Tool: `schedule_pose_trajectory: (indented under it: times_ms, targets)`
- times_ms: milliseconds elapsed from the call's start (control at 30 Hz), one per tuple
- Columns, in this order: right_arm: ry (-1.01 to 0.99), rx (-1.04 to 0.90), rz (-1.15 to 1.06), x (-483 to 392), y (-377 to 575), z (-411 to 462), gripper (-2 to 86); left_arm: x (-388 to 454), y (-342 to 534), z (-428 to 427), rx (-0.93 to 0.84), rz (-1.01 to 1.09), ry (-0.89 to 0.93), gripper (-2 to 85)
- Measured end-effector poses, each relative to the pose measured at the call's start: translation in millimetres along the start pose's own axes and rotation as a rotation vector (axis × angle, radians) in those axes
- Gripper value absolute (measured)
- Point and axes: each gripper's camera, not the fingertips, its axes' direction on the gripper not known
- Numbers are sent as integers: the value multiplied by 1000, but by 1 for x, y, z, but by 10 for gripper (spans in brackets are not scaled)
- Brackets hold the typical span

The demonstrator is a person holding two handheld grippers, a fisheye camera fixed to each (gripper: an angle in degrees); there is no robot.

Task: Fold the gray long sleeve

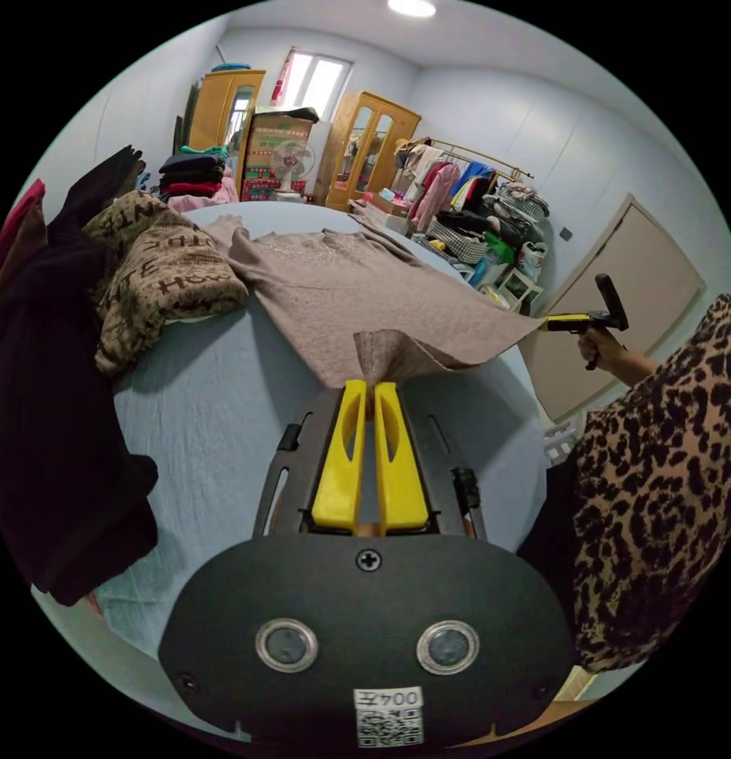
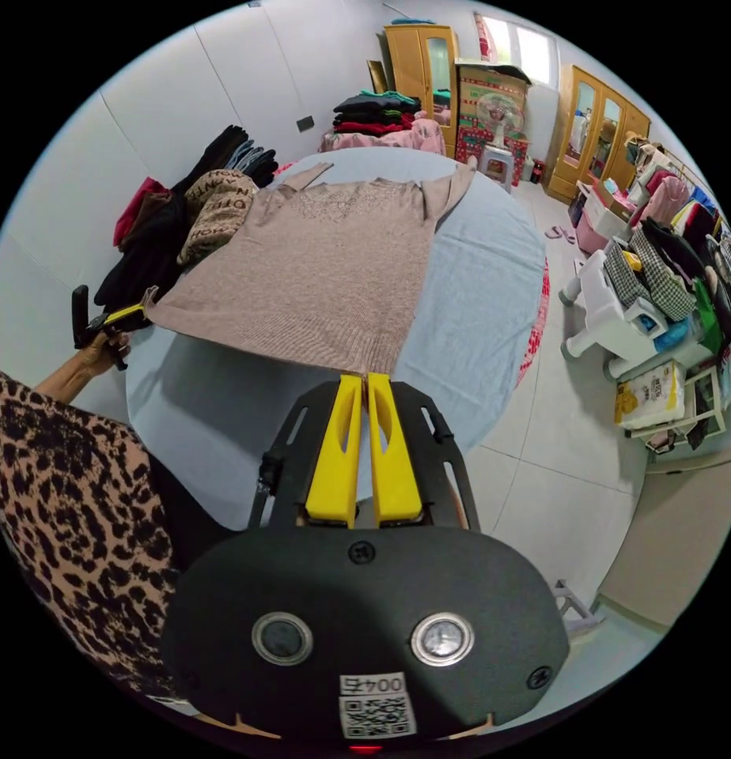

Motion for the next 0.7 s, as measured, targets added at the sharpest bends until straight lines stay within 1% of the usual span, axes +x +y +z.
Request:
schedule_pose_trajectory:
  times_ms: [333, 533, 700]
  targets:
    - [-6, -115, 4, -52, 93, 53, -5, -11, 102, 32, -25, -74, 19, 17]
    - [2, -151, 60, -79, 120, 104, -1, -29, 141, 72, -91, -90, -19, 17]
    - [29, -215, 55, -105, 135, 142, 10, -40, 166, 102, -155, -70, -57, 17]
